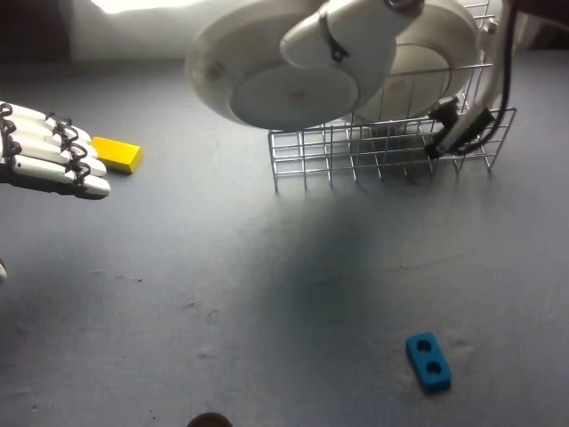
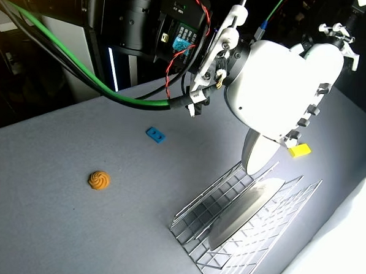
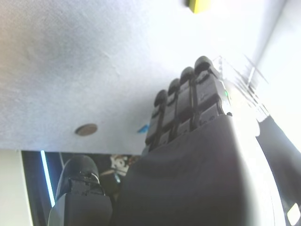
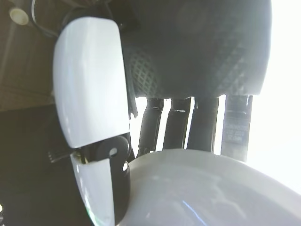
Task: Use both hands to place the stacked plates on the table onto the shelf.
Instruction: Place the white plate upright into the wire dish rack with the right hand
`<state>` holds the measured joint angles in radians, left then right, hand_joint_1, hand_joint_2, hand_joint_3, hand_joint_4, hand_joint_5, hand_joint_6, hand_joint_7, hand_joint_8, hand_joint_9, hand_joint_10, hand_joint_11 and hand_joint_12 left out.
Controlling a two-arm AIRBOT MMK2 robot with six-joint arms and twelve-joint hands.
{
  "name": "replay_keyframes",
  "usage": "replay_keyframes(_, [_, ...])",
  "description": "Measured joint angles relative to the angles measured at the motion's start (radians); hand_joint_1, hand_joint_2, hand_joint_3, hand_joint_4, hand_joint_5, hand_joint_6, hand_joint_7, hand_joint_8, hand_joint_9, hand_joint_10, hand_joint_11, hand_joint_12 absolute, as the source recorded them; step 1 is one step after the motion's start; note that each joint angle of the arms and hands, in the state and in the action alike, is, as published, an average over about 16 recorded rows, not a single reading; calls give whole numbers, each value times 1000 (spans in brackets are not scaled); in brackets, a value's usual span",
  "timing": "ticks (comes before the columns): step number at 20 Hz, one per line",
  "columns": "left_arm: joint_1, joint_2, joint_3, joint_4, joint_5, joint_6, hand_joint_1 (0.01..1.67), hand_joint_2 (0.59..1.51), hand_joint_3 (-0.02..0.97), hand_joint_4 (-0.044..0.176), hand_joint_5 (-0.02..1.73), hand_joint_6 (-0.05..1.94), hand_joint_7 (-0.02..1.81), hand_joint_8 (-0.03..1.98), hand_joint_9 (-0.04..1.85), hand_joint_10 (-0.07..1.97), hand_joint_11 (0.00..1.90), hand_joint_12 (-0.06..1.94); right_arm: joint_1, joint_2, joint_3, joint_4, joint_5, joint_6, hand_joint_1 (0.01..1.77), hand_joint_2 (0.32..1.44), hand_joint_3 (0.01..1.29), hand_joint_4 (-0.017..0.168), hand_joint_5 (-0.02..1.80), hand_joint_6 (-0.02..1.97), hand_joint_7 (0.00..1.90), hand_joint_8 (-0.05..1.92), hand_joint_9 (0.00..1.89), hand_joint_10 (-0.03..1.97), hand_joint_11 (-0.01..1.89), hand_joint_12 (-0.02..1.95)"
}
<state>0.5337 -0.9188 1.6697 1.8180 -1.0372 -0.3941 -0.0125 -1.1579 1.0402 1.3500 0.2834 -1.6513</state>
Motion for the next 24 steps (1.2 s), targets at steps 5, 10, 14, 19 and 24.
replay_keyframes(5, [3,0,-1,1,0,0,14,1067,14,2,14,18,17,-2,21,3,14,18,-14,17,4,1,0,0,1223,1006,15,19,1090,685,1170,676,1359,18,830,1182])
replay_keyframes(10, [5,-1,-1,2,0,0,14,1067,14,2,16,18,17,-2,21,3,15,18,-23,28,15,6,-4,0,1226,1007,15,19,1090,683,1172,669,1355,18,829,1178])
replay_keyframes(14, [5,-1,-2,2,0,1,14,1068,14,2,17,18,17,-2,21,3,15,18,-31,32,26,12,-9,0,1227,1007,15,18,1091,680,1158,694,1350,17,828,1190])
replay_keyframes(19, [5,-1,-4,3,0,2,14,1072,14,2,19,17,17,-2,20,3,15,18,-44,34,41,18,-16,1,1229,1007,15,17,1090,678,1152,700,1341,18,825,1199])
replay_keyframes(24, [5,-1,-7,3,0,3,14,1070,14,2,21,17,17,-2,20,3,15,18,-61,34,54,23,-22,4,1231,1007,15,17,1091,679,1135,727,1325,18,820,1212])
